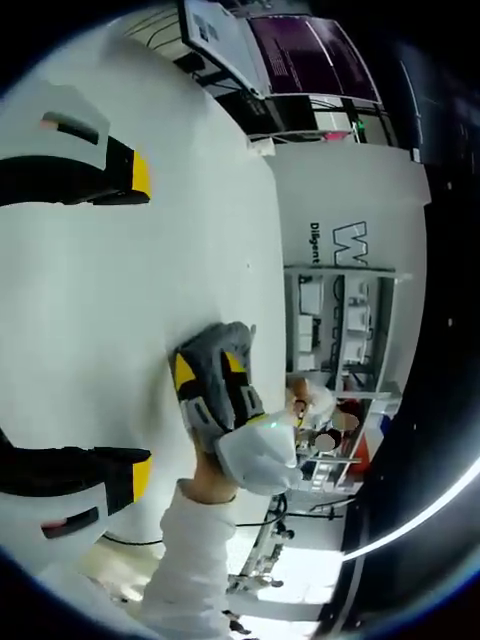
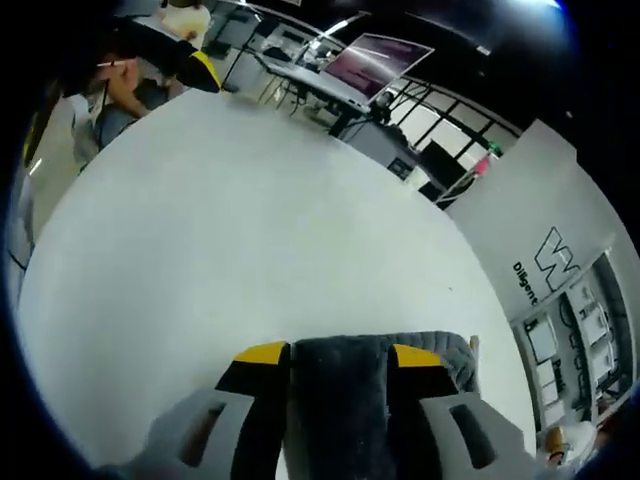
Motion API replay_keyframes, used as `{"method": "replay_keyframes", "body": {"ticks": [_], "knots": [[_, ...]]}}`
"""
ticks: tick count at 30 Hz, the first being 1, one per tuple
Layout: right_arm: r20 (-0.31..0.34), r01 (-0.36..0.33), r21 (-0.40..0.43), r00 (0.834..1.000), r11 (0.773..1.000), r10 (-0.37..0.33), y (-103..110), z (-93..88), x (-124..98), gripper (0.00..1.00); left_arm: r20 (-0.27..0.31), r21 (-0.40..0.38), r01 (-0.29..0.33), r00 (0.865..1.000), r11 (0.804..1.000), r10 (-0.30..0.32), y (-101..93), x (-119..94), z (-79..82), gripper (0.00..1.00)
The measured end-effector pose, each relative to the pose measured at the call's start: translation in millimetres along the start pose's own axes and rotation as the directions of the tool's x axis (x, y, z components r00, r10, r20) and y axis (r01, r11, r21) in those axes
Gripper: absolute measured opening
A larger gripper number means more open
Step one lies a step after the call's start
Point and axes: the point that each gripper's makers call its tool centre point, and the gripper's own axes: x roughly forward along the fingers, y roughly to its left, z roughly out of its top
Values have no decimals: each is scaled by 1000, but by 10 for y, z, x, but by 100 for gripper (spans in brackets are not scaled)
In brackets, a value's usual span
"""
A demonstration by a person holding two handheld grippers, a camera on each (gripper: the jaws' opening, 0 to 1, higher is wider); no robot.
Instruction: Open the folded towel by lifting each exposed corner and separating the folded layers until the towel lies flat within the target outline without major curled edges
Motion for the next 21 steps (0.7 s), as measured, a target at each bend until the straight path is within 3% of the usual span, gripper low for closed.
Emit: {"method": "replay_keyframes", "body": {"ticks": [6, 10, 21], "knots": [[-18, -47, 16, 999, 999, 47, 85, -63, 11, 15, 1, -6, -1, 1000, 1000, 1, 14, -6, -5, 100], [-7, -38, 12, 999, 999, 38, 34, -47, -34, 7, 2, -9, -4, 1000, 1000, 4, 25, -16, -8, 100], [60, -16, 88, 998, 996, 11, -127, 8, -200, 3, 1, -3, -6, 1000, 1000, 6, 28, -30, -3, 100]]}}
